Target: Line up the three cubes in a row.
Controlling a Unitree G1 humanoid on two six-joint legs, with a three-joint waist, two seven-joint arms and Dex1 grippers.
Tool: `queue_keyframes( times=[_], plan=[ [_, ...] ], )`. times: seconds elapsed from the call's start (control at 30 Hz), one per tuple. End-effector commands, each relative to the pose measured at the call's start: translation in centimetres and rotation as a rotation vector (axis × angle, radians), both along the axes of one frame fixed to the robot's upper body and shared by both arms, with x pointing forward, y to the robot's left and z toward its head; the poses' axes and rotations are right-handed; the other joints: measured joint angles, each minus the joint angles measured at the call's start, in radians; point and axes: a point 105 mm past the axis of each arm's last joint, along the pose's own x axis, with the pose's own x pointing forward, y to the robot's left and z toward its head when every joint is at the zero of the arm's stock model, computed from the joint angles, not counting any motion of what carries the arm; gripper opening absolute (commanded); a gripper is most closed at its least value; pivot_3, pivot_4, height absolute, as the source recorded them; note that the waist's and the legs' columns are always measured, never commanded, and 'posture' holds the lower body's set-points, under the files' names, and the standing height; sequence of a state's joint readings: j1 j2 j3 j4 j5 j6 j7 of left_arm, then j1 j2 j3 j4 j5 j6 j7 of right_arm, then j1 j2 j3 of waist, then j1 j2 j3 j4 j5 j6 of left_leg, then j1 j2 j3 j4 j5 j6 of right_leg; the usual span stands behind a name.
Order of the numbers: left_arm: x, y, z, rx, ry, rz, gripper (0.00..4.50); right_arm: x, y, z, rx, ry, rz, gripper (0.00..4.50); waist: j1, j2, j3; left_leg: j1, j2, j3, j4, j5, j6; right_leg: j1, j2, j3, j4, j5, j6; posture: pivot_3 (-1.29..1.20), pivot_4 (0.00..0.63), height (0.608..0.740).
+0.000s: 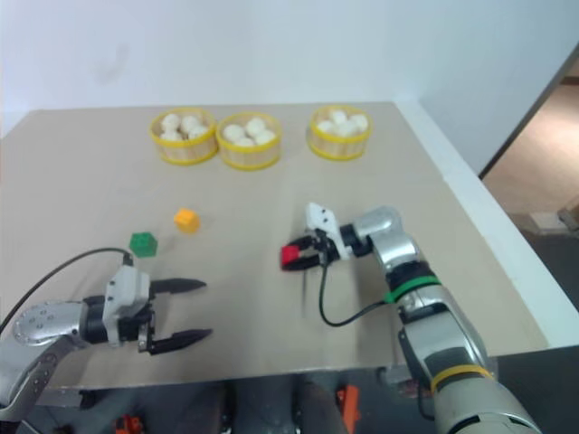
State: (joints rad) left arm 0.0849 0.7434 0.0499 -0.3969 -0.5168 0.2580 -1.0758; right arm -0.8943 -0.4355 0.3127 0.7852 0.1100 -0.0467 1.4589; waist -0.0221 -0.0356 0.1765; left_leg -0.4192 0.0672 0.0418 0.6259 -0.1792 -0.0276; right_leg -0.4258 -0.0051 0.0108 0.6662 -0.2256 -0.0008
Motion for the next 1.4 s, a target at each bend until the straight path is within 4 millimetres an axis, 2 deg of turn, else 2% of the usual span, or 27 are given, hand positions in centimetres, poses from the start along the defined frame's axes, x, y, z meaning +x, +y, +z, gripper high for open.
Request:
queue_keyframes(
  times=[0.03, 0.07, 0.17, 0.23, 0.43, 0.57, 0.67, 0.77, 0.9, 1.17, 1.3, 1.4],
  plan=[
    [0.1, 0.1, 1.0, 0.004, -0.057, 0.003, 4.50, 0.3, 0.1, 1.1, 0.025, -0.021, 0.001, 3.24, 0.000, 0.000, 0.000, 0.000, 0.000, 0.000, 0.000, 0.000, 0.000, 0.000, 0.000, 0.000, 0.000, 0.000, 0.000, 0.00, 0.150, 0.740],
    [0.2, 0.1, 1.0, 0.001, -0.059, 0.014, 4.50, 0.3, 0.2, 1.4, 0.035, -0.016, 0.004, 3.67, 0.000, 0.000, 0.000, 0.000, 0.000, 0.000, 0.000, 0.000, 0.000, 0.000, 0.000, 0.000, 0.000, 0.000, 0.000, 0.00, 0.150, 0.740],
    [0.9, 0.5, 1.2, -0.019, -0.067, 0.063, 4.50, 0.1, 0.6, 2.4, 0.077, -0.031, 0.010, 4.49, 0.000, 0.000, 0.000, 0.000, 0.000, 0.001, 0.000, 0.000, 0.000, 0.000, 0.000, 0.001, 0.000, 0.000, 0.000, 0.00, 0.150, 0.740],
    [1.5, 0.9, 1.6, -0.034, -0.080, 0.111, 4.50, 0.0, 0.7, 3.2, 0.106, -0.061, 0.014, 4.49, 0.000, 0.000, 0.000, -0.001, 0.000, 0.001, 0.000, 0.000, 0.000, -0.001, 0.000, 0.002, 0.000, 0.001, 0.003, 0.00, 0.150, 0.740],
    [4.4, 4.6, 4.1, -0.122, -0.156, 0.484, 4.50, -1.6, 0.7, 7.7, 0.272, -0.122, -0.026, 4.49, 0.001, 0.000, 0.000, -0.002, 0.000, 0.000, -0.001, 0.000, 0.000, -0.002, 0.001, 0.001, 0.000, 0.002, 0.005, 0.00, 0.150, 0.740],
    [4.8, 6.6, 5.0, -0.177, -0.184, 0.685, 4.50, -3.0, -0.2, 9.0, 0.306, -0.149, -0.065, 4.49, 0.001, 0.000, 0.000, -0.002, 0.000, 0.000, -0.001, 0.000, 0.000, -0.001, 0.000, 0.001, 0.000, 0.002, 0.006, 0.00, 0.150, 0.740],
    [4.8, 8.5, 4.6, -0.213, -0.199, 0.860, 4.50, -3.7, -0.9, 10.0, 0.355, -0.134, -0.117, 4.49, 0.001, 0.000, 0.000, -0.002, -0.001, 0.001, -0.001, 0.000, 0.000, -0.001, -0.002, 0.002, -0.001, 0.001, 0.007, 0.00, 0.150, 0.740],
    [5.5, 9.8, 4.3, -0.260, -0.211, 1.009, 4.50, -3.4, -1.3, 9.9, 0.358, -0.155, -0.155, 4.49, 0.000, 0.000, 0.000, -0.001, -0.001, 0.001, 0.000, 0.000, -0.001, -0.001, -0.001, 0.002, -0.001, 0.002, 0.006, 0.00, 0.150, 0.740],
    [7.0, 10.4, 4.1, -0.318, -0.220, 1.149, 4.50, -2.7, -2.2, 9.0, 0.321, -0.185, -0.188, 4.49, 0.002, 0.000, 0.000, -0.001, -0.001, -0.001, 0.002, 0.000, 0.000, 0.000, 0.001, 0.002, 0.000, 0.003, 0.002, 0.00, 0.150, 0.740],
    [7.5, 9.4, 1.7, -0.317, -0.136, 1.208, 4.50, -2.2, -2.5, 8.5, 0.307, -0.220, -0.213, 4.49, 0.000, 0.000, 0.000, -0.002, -0.002, 0.002, 0.005, 0.000, 0.000, 0.000, 0.001, 0.007, -0.001, 0.007, 0.009, 0.00, 0.150, 0.740],
    [7.5, 9.7, 0.3, -0.264, -0.107, 1.199, 4.50, -2.0, -2.5, 8.6, 0.332, -0.223, -0.224, 4.49, 0.000, 0.000, 0.000, -0.002, -0.002, 0.001, 0.005, 0.000, 0.000, 0.000, 0.001, 0.006, -0.001, 0.007, 0.009, 0.00, 0.150, 0.740],
    [7.4, 10.1, -0.9, -0.233, -0.073, 1.205, 4.50, -2.7, -2.2, 9.3, 0.385, -0.170, -0.192, 4.49, 0.000, 0.000, 0.000, -0.002, -0.002, 0.001, 0.005, 0.000, 0.000, -0.001, 0.001, 0.006, -0.001, 0.006, 0.008, 0.00, 0.150, 0.740]
  ],
)
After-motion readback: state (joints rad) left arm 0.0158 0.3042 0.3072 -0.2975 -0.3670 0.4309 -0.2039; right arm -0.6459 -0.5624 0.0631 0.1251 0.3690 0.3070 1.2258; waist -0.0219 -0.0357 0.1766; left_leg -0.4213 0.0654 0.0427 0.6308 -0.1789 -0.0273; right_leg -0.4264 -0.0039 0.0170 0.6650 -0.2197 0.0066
